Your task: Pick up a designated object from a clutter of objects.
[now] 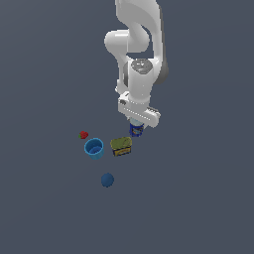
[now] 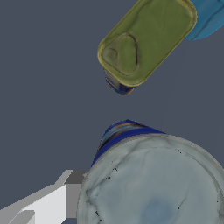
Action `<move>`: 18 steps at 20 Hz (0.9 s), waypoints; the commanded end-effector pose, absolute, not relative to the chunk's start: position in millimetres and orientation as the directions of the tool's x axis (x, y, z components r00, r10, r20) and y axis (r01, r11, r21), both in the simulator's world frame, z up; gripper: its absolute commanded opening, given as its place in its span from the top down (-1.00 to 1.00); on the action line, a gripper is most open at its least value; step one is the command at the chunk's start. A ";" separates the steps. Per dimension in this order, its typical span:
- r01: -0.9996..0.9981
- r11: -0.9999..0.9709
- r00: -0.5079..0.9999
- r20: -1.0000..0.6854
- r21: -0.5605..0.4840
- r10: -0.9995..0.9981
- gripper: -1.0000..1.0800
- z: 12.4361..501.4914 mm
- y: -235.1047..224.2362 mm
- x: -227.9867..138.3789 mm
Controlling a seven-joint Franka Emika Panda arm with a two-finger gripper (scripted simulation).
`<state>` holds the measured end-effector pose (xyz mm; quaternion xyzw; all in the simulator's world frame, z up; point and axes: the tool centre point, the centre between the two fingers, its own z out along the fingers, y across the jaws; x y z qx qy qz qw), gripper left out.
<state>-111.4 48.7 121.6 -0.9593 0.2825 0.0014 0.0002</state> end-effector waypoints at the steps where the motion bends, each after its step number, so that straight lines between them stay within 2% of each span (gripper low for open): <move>1: -0.542 -0.840 0.840 0.000 -0.002 -0.542 1.00 138.9 50.7 -105.8; 18: -0.542 -0.840 0.840 0.000 -0.002 -0.542 1.00 285.1 67.0 -62.7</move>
